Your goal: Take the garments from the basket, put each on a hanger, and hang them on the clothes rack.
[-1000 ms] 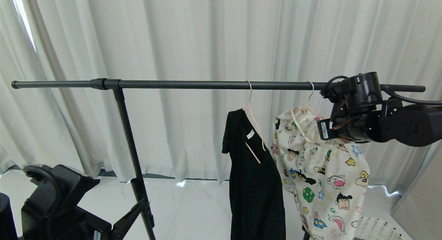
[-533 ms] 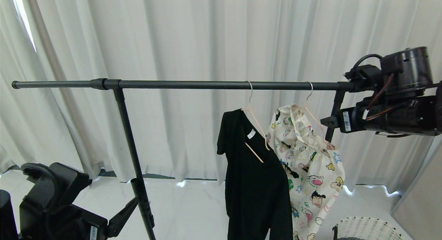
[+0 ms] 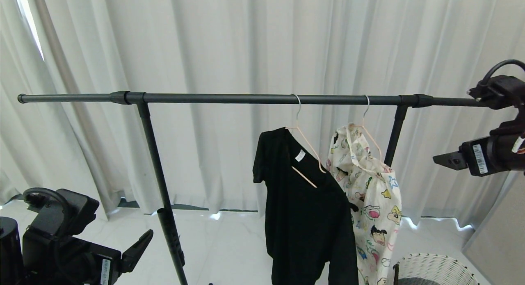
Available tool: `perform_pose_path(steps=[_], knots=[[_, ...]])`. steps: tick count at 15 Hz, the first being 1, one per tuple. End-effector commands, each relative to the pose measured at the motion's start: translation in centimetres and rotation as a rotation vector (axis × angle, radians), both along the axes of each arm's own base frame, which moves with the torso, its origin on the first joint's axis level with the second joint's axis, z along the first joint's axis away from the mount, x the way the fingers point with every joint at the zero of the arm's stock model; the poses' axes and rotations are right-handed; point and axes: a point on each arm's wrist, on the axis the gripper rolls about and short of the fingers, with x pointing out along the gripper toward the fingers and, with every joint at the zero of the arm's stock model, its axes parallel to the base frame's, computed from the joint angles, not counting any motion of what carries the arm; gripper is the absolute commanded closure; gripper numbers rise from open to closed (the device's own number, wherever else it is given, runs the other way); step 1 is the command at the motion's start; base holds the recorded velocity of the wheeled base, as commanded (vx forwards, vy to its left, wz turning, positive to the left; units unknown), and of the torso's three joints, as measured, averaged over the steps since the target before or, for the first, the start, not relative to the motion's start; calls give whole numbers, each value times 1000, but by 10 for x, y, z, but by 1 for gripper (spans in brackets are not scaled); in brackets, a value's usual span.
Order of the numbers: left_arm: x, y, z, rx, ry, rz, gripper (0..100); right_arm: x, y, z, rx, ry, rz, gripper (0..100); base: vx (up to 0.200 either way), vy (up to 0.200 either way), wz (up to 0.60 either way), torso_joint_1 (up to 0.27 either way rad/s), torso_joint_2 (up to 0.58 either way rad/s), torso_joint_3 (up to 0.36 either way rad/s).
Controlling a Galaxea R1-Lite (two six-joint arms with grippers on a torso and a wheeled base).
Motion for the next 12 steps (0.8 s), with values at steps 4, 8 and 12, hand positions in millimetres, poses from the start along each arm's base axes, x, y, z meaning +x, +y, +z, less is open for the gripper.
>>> perform_pose_path(steps=[4, 8, 12], knots=[[3, 4, -5, 7, 30, 37, 0, -11, -18, 0, -38, -22, -98, 0, -200, 0, 0, -5, 1, 6], [1, 5, -7, 9, 34, 39, 0, -11, -20, 0, -44, -23, -108, 0, -200, 0, 0, 0, 2, 7], [0, 5, -7, 9, 34, 39, 0, -10, -21, 1, -47, -32, -125, 0, -200, 0, 0, 5, 2, 1]])
